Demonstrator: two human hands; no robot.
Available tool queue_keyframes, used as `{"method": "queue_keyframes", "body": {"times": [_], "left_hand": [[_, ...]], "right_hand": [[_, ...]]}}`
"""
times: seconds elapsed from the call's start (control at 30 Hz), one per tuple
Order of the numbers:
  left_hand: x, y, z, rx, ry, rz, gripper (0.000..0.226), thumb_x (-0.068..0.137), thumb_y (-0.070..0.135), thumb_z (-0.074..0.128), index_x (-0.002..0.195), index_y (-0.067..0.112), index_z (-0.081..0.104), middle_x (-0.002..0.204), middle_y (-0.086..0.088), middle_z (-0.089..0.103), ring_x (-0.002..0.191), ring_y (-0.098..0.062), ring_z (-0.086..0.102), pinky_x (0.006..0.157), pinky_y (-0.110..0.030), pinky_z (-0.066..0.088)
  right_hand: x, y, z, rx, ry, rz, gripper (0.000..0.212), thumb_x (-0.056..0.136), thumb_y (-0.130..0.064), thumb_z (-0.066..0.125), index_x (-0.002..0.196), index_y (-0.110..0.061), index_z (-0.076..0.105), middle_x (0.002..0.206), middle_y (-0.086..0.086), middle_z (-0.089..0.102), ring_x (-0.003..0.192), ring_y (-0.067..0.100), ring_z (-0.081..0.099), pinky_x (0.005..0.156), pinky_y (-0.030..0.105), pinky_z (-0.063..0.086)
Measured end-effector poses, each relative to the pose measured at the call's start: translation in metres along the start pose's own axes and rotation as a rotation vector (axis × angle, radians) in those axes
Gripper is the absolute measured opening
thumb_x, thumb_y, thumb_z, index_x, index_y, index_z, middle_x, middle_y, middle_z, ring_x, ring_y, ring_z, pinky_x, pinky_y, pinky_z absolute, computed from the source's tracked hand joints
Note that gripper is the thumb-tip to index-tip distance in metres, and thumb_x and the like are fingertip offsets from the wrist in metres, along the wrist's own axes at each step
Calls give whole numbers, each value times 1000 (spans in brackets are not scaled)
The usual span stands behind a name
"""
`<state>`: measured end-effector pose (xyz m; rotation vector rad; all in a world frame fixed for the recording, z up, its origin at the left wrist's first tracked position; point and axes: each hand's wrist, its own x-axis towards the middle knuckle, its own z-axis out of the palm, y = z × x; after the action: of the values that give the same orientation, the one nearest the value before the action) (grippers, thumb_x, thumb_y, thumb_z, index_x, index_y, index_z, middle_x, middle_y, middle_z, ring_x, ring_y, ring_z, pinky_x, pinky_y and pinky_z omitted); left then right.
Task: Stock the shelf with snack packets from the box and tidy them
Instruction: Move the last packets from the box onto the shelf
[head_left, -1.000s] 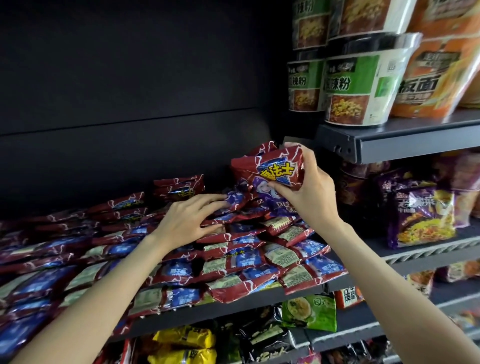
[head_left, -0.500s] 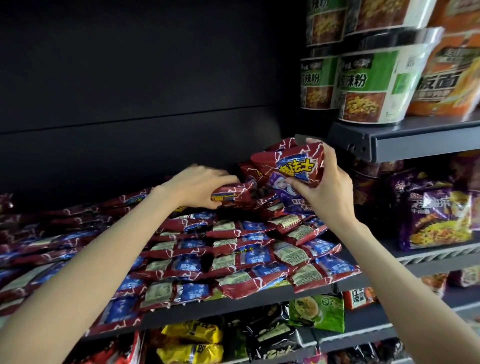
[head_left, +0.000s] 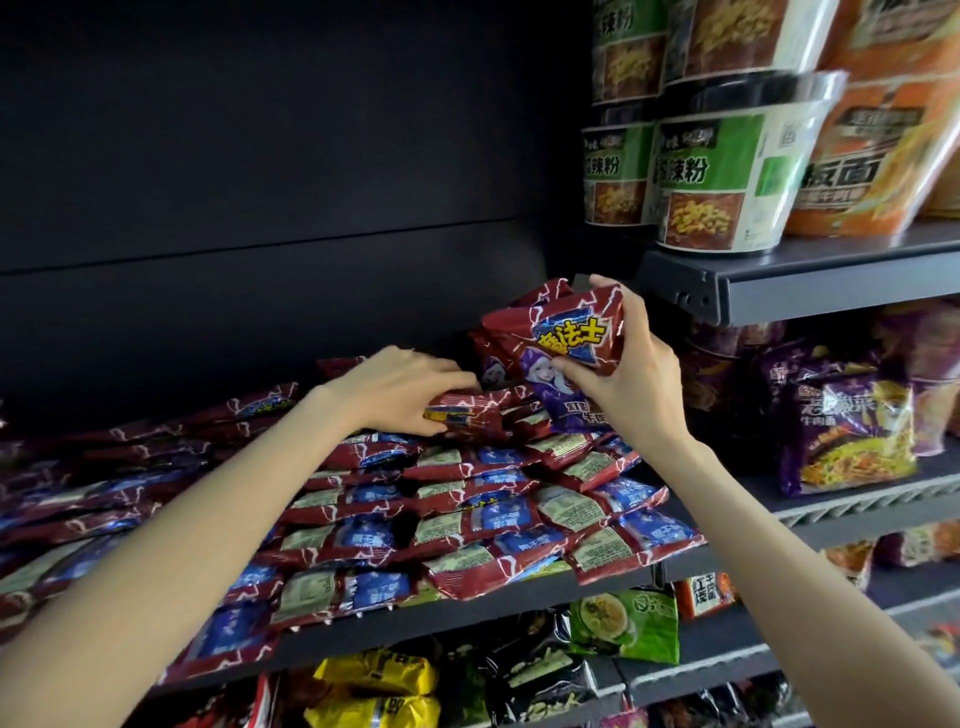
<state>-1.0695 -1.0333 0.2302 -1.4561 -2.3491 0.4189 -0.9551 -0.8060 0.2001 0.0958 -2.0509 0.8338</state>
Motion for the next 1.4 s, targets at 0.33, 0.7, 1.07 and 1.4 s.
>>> {"method": "queue_keyframes", "body": {"times": [0.33,0.7,1.07,1.4], "left_hand": [[8,25,41,-148,-7,-221,70,88,57,50,146,24,26,146,0,40,121,-19,51,89,-32,47],[8,23,38,-226,-157,-223,69,88,56,52,144,29,24,144,1,40,122,-21,48,90,-34,44],[-64,-34,31,-829,620,-723,61,77,35,73,130,25,42,121,6,56,103,-5,57,89,-35,52],[0,-29,54,-623,241,-858,51,77,49,71,111,13,57,114,-3,60,101,-20,58,84,-30,48]], "right_hand": [[3,-11,1,23,6,-49,76,75,-41,75,133,-42,27,111,-10,61,100,12,64,81,37,57],[52,-30,61,303,-139,10,69,73,-34,80,126,-33,35,117,1,60,105,10,62,84,33,56],[60,-10,127,637,-295,253,59,76,-4,77,123,-15,42,105,-4,63,91,-3,64,65,15,53],[66,11,99,168,-703,244,59,83,-44,68,132,-33,38,136,-6,41,129,13,37,111,43,30]]}}
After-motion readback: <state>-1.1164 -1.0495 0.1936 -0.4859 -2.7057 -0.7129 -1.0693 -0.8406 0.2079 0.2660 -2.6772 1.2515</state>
